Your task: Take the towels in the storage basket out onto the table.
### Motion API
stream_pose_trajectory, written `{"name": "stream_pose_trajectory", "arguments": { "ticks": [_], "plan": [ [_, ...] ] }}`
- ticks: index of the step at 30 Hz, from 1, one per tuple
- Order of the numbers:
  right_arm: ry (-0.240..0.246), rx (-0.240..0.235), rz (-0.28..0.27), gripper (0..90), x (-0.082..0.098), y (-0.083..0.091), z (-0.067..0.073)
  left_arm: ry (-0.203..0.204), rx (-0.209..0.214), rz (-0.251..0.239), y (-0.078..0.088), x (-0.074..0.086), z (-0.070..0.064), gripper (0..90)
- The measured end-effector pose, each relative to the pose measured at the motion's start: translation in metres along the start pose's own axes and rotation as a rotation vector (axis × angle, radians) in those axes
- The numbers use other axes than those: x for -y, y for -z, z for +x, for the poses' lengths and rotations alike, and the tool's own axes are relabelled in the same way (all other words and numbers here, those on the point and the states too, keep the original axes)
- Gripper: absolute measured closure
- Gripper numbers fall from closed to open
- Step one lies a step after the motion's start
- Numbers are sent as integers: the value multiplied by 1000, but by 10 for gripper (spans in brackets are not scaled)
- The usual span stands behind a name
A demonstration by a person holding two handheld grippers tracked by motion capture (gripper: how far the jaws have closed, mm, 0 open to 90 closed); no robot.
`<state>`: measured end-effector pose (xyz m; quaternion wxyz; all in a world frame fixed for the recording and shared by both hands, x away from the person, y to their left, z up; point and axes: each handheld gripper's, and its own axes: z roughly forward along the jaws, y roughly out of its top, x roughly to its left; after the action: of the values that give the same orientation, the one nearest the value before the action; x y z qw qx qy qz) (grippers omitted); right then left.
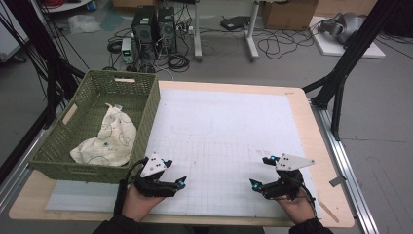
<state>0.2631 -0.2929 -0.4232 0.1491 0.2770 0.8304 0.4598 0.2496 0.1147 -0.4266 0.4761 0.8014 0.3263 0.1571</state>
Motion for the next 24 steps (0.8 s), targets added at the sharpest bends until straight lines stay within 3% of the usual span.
{"name": "stream_pose_trajectory", "arguments": {
  "ticks": [11, 24],
  "plan": [
    [6, -4, 7, 92, 0, -1, 1, 1, 1, 6, 1, 1, 0, 259],
    [18, -2, 4, 92, -1, 0, 3, 38, 42, -3, 2, -2, 0, 262]
  ]
}}
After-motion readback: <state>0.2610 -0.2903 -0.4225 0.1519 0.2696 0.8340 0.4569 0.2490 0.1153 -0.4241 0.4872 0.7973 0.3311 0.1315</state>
